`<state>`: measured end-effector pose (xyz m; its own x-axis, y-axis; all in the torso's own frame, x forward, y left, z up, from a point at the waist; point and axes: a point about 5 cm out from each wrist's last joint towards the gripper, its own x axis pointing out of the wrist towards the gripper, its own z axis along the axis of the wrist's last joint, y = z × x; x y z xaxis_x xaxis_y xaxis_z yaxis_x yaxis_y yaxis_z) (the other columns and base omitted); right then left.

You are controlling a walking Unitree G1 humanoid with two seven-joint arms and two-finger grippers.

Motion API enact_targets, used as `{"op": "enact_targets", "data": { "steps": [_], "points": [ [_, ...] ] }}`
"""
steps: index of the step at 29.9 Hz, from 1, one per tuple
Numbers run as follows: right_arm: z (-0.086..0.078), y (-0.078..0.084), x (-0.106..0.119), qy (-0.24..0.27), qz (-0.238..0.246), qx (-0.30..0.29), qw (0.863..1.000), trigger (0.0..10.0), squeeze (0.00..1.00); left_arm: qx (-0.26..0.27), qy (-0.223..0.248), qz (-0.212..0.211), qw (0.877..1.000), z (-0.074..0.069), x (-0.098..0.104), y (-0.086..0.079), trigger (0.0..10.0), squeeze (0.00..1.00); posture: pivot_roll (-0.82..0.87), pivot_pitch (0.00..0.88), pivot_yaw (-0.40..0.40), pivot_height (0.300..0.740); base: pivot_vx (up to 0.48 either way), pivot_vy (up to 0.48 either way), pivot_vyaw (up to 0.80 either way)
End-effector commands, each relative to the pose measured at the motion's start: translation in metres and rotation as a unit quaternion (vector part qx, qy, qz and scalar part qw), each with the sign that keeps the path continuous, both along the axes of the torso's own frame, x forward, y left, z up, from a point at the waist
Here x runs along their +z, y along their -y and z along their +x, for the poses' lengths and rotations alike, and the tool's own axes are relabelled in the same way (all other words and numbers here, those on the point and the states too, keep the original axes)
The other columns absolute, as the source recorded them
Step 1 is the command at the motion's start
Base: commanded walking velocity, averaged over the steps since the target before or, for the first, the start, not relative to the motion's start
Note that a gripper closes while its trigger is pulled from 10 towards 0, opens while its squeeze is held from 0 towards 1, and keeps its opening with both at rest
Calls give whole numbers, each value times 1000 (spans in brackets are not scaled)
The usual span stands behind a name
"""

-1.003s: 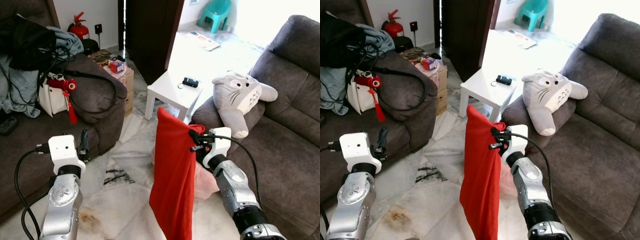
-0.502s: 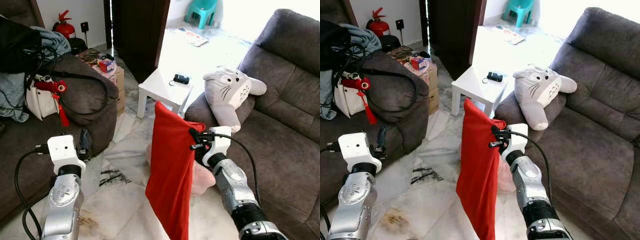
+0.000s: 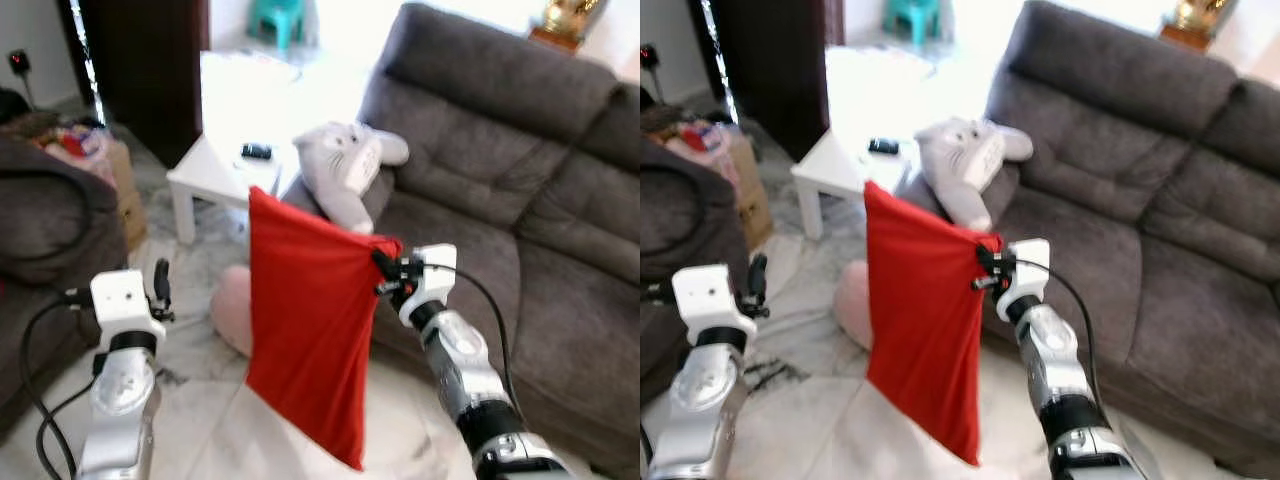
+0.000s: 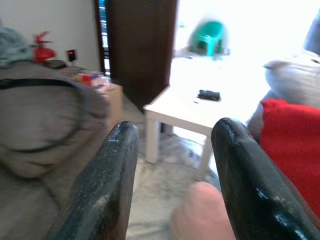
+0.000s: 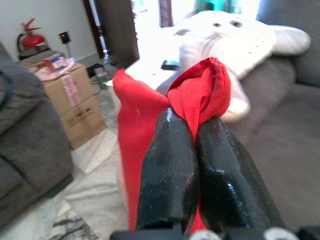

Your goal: Move the pillow to the sofa from floor

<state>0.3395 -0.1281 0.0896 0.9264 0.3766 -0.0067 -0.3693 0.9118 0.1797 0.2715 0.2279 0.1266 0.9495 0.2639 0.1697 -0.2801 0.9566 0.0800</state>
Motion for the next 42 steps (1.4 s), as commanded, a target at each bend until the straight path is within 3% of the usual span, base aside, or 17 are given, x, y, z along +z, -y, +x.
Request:
{"op": "enact_targets", "data": {
  "steps": [1,14,21,32,42],
  "points": [
    [8,20,24,62,0,-34,998,10000,0,-19,-1,-8,1000,2,-3,13,10000,0,279,23,-192,740,0,0,-700],
    [8,16,23,62,8,-30,998,10000,0,-9,1,-6,1000,2,-2,7,10000,0,281,7,-191,740,0,0,-691],
    [8,9,24,68,14,-15,997,10000,0,1,5,-17,1000,1,-1,5,10000,0,280,15,-199,740,0,0,0],
    [9,12,23,58,7,-27,998,10000,0,1,9,-24,1000,1,-1,6,10000,0,276,27,-203,740,0,0,0],
    [10,9,25,63,12,-24,998,10000,0,1,8,-21,1000,0,0,5,10000,0,282,27,-203,740,0,0,-441]
  ]
}}
